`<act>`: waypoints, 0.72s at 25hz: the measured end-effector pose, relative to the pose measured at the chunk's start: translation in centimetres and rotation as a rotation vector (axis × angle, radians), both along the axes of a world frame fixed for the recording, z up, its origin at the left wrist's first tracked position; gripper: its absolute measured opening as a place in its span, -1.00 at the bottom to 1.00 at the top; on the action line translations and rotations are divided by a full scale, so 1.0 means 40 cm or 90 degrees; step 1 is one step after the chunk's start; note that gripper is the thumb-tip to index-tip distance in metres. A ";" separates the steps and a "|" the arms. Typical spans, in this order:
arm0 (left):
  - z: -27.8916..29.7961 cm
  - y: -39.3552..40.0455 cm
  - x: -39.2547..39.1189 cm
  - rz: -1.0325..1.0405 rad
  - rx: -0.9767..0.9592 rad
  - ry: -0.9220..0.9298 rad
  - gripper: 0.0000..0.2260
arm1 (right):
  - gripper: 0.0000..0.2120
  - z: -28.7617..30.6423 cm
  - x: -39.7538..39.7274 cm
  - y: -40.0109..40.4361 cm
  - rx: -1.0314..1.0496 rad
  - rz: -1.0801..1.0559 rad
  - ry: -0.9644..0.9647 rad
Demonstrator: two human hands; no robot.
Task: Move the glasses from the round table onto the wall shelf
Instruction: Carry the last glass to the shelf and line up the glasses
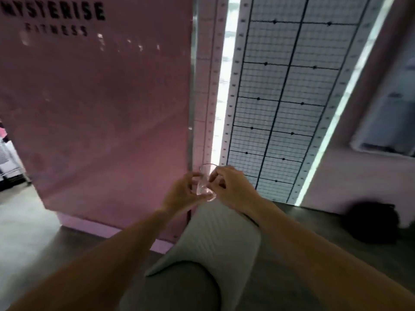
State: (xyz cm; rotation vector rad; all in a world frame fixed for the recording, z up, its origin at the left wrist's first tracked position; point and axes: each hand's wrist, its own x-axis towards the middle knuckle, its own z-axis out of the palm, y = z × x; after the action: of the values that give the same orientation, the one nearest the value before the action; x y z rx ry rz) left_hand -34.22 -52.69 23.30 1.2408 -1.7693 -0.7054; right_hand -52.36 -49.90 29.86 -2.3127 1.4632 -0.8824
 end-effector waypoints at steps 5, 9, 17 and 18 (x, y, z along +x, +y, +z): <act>0.046 0.021 -0.490 -0.158 0.011 0.040 -0.45 | -0.89 0.043 -0.455 0.151 -0.020 -0.176 0.015; 0.079 0.068 -0.844 -0.296 -0.015 0.011 -0.36 | -0.88 0.075 -0.754 0.279 -0.026 -0.339 0.001; 0.098 0.055 -1.323 -0.501 -0.003 0.016 -0.38 | -0.91 0.064 -1.157 0.341 -0.031 -0.509 0.018; 0.099 0.035 -1.371 -0.515 -0.017 0.014 -0.39 | -0.92 0.059 -1.200 0.321 -0.039 -0.522 0.018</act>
State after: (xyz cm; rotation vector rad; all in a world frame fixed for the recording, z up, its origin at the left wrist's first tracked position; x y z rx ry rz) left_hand -89.06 -51.30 27.26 0.4502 -2.2484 -1.1212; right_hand -100.38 -37.06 32.23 -1.7225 2.4761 -1.0752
